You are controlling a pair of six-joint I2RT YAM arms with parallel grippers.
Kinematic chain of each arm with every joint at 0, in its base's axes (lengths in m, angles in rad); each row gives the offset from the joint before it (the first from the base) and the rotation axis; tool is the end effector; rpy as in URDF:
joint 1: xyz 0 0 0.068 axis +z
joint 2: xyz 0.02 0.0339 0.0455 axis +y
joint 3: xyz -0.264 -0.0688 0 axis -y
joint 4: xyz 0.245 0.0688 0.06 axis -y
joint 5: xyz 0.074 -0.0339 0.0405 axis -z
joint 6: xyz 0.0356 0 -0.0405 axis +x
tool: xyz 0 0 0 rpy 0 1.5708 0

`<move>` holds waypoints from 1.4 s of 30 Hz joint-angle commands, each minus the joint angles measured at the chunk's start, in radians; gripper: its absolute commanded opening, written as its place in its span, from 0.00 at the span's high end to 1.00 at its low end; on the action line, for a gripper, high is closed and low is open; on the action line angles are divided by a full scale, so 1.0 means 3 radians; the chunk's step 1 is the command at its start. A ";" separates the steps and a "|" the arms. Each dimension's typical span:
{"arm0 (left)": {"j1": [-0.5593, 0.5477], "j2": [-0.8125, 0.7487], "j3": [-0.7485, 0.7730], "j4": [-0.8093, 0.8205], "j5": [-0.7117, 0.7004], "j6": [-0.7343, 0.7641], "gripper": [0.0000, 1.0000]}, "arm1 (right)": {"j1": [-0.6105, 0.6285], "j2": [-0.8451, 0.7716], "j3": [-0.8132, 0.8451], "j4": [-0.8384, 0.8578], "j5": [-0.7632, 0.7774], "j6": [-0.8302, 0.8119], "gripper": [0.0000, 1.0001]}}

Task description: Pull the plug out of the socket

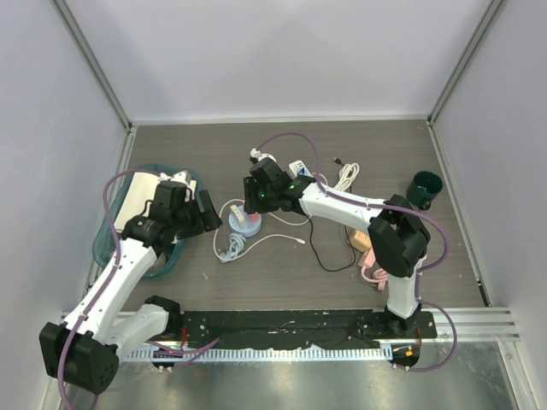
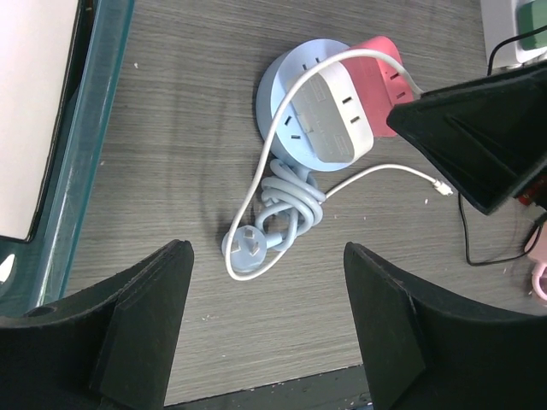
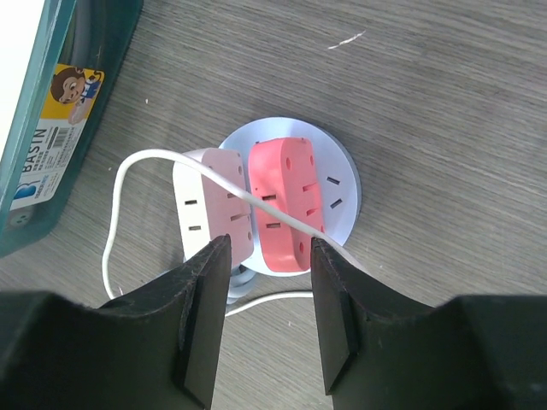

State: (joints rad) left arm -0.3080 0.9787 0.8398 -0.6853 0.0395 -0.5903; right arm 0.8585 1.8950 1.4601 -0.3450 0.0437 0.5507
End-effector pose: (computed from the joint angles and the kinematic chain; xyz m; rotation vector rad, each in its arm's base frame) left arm 0.1883 -0.0614 0.2776 -0.3254 2.4246 -0.4595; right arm 0.2819 0.3240 0.2379 -0.3522 2.4157 0.6194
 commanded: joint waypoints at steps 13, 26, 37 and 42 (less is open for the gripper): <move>0.0009 -0.0097 -0.0059 0.0224 0.0242 -0.0031 0.24 | 0.0160 0.0141 0.0159 -0.0051 0.0458 -0.0102 0.57; 0.0014 -0.0061 -0.0064 0.0173 0.0324 -0.0001 0.29 | 0.0329 -0.0058 0.0002 -0.0107 0.0836 -0.0097 0.81; 0.0004 0.0000 -0.0023 0.0310 0.0829 -0.0118 0.32 | 0.0717 -0.0370 -0.0331 -0.0358 0.1450 0.0348 0.87; -0.0006 0.0127 -0.0059 0.0408 0.0814 -0.0190 0.38 | 0.0799 -0.0314 -0.0301 -0.0415 0.1557 0.0557 0.87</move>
State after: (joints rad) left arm -0.3073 0.9882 0.8204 -0.6231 0.2379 -0.6243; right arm 1.0786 1.8454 1.3594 -0.4583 0.4458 0.6426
